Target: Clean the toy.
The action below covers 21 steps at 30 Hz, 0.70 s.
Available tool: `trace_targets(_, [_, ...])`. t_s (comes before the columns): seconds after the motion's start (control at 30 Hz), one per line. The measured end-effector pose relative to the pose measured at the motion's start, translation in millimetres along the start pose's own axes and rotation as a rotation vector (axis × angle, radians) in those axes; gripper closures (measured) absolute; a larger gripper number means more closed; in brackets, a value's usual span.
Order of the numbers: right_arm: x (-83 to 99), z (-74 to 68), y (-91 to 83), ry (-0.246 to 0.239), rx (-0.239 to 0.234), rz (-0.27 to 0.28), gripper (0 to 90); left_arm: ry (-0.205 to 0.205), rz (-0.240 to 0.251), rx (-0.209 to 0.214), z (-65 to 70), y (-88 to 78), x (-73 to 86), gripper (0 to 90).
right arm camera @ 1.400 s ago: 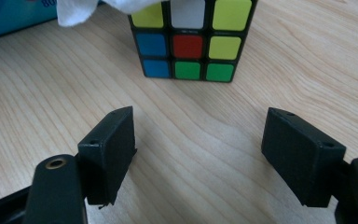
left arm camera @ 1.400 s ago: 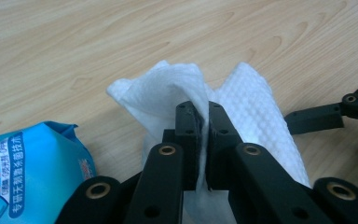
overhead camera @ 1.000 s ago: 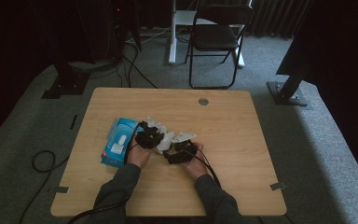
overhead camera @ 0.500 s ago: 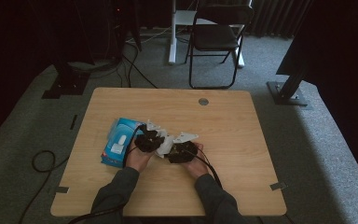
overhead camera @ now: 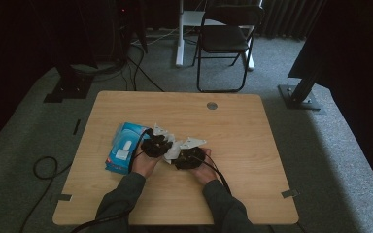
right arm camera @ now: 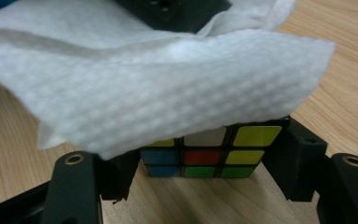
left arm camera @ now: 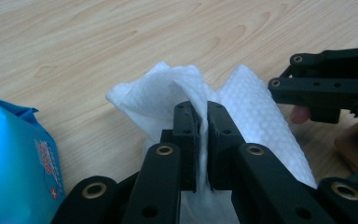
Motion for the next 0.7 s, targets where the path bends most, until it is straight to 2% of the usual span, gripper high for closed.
trace_targets(0.23, [-0.1,0.1,0.4,-0.018,0.001,-0.004,33.4,0.004,0.0,-0.001,-1.0,2.0,-1.4,84.0])
trace_targets(0.37, [0.5,-1.7,2.8,-0.041,0.017,-0.054,32.0,0.004,0.0,0.001,-1.2,2.0,-1.3,84.0])
trace_targets(0.53, [1.4,-2.2,3.1,-0.042,0.034,-0.079,33.0,0.0,0.004,0.002,-1.3,2.4,-1.1,84.0])
trace_targets(0.7, [1.8,-1.4,2.5,-0.034,0.026,-0.082,33.7,0.004,0.005,-0.002,-0.7,2.4,-1.1,84.0])
Point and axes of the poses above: each handheld gripper's, and its own axes: y roughly forward along the jaws, x roughly out of its underside, z roughly to its right, the point moved 1 cm from there along y, roughly forward along the jaws, and after that the axes turned 10 degrees about z, right-handed, at the moved point
